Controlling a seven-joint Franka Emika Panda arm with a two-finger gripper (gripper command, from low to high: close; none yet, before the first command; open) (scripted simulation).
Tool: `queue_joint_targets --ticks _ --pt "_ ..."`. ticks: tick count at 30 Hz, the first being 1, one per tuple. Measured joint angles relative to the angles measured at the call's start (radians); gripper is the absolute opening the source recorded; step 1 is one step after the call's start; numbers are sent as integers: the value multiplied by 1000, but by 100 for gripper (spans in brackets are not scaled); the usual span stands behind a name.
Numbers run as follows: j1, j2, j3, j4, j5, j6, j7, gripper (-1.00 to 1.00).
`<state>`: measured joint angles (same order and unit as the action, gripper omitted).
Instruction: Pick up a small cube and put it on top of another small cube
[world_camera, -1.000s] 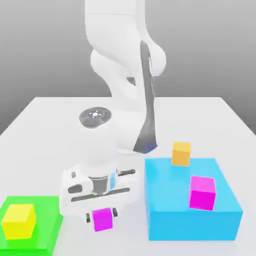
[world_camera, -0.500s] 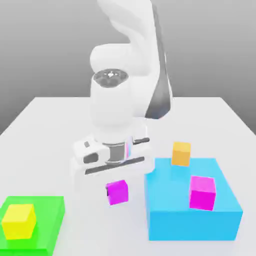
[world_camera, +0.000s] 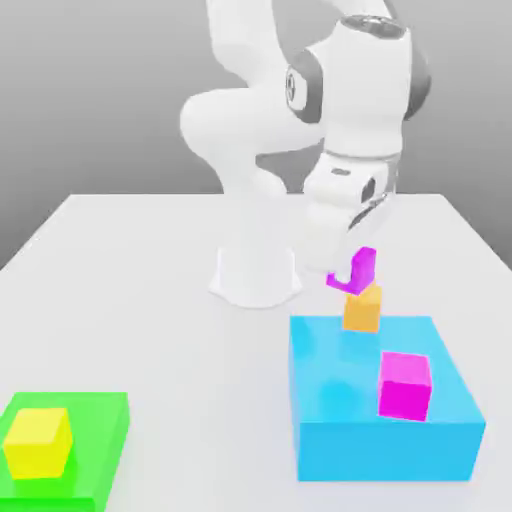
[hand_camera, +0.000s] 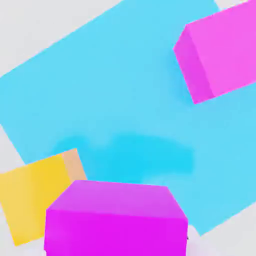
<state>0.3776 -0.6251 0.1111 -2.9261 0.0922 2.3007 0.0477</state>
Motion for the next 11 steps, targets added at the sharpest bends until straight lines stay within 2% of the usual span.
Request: queue_joint_targets --ticks 2,7,8,11 --pt "44 -49 11 -21 13 -28 -28 -100" --pt "57 66 32 -79 31 145 -43 -100" --pt "57 97 35 -90 33 187 -44 100" --pt "57 97 35 -90 33 187 -44 100"
